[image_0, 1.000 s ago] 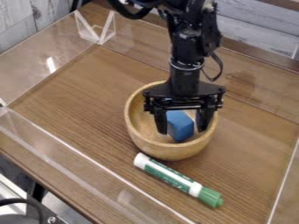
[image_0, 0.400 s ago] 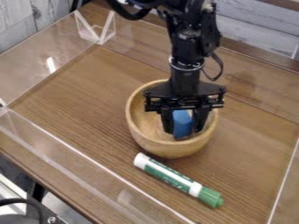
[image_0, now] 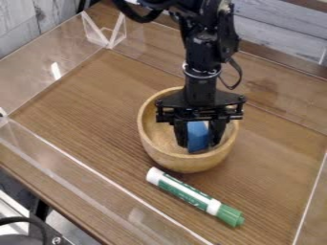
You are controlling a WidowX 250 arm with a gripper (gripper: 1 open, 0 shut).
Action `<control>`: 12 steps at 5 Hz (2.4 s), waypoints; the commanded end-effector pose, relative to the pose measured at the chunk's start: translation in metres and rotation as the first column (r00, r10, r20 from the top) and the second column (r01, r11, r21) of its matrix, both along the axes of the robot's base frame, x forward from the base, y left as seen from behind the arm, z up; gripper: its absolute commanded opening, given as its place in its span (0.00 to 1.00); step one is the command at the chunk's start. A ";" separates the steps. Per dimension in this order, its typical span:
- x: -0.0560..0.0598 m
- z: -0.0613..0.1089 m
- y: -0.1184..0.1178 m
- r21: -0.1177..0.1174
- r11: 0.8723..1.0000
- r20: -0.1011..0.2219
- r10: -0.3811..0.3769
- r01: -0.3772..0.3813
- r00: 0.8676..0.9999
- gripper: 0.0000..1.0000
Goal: Remove the blue block from inside the brown bowl and put it on the table
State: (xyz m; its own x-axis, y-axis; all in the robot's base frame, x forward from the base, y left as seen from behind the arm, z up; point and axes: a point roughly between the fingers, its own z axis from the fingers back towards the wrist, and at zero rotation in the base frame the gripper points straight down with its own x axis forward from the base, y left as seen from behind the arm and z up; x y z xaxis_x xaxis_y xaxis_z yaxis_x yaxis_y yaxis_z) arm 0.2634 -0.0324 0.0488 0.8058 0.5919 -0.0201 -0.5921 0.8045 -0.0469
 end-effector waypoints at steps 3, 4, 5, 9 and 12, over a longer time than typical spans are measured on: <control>0.000 0.018 0.008 0.005 1.000 0.045 -0.003 0.003 0.999 0.00; -0.001 0.020 0.010 0.011 1.000 0.042 -0.008 0.007 0.999 0.00; -0.001 0.021 0.012 0.015 1.000 0.041 -0.014 0.013 0.999 0.00; -0.001 0.027 0.013 0.012 0.999 0.041 -0.046 0.045 0.998 0.00; 0.000 0.029 0.014 0.005 0.997 0.044 -0.073 0.073 0.996 0.00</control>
State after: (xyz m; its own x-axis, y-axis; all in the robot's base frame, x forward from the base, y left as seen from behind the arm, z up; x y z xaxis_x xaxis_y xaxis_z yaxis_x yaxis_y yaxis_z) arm 0.2508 -0.0219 0.0560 0.8532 0.5188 -0.0533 -0.5203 0.8538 -0.0190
